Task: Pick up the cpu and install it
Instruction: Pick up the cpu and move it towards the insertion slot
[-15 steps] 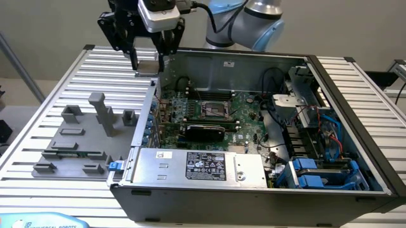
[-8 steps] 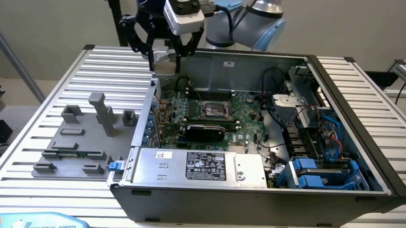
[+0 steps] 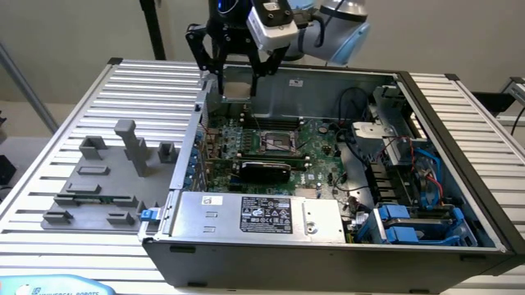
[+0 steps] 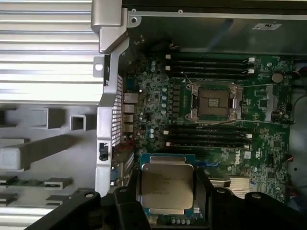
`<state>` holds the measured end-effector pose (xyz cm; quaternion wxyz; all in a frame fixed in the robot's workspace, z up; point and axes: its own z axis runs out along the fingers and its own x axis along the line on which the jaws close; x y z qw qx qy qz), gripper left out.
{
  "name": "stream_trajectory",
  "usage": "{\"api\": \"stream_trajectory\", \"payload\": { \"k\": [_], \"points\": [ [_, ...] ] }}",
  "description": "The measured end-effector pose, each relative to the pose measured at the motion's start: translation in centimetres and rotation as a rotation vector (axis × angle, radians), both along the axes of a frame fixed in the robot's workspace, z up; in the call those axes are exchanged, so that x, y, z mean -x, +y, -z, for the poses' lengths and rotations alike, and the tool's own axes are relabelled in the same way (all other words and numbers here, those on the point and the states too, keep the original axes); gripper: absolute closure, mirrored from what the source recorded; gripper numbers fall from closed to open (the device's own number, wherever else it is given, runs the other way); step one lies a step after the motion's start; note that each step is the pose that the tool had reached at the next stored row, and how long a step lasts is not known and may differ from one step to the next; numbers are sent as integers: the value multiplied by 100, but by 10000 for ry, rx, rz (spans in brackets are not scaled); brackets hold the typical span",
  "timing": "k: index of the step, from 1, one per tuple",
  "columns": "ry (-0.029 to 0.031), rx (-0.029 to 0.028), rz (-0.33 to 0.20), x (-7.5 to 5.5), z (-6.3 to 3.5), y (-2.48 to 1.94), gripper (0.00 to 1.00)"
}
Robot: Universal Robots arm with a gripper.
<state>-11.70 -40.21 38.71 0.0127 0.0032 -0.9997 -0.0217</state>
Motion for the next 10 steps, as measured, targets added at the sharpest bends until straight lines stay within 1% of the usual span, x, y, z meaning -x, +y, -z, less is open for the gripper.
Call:
{"api": "stream_trajectory", "payload": {
  "k": [2,5,10],
  "points": [
    [1,1,0,-93,31,35,45],
    [0,1,-1,-228,84,99,45],
    [0,0,-1,-441,174,229,45]
  ]
}}
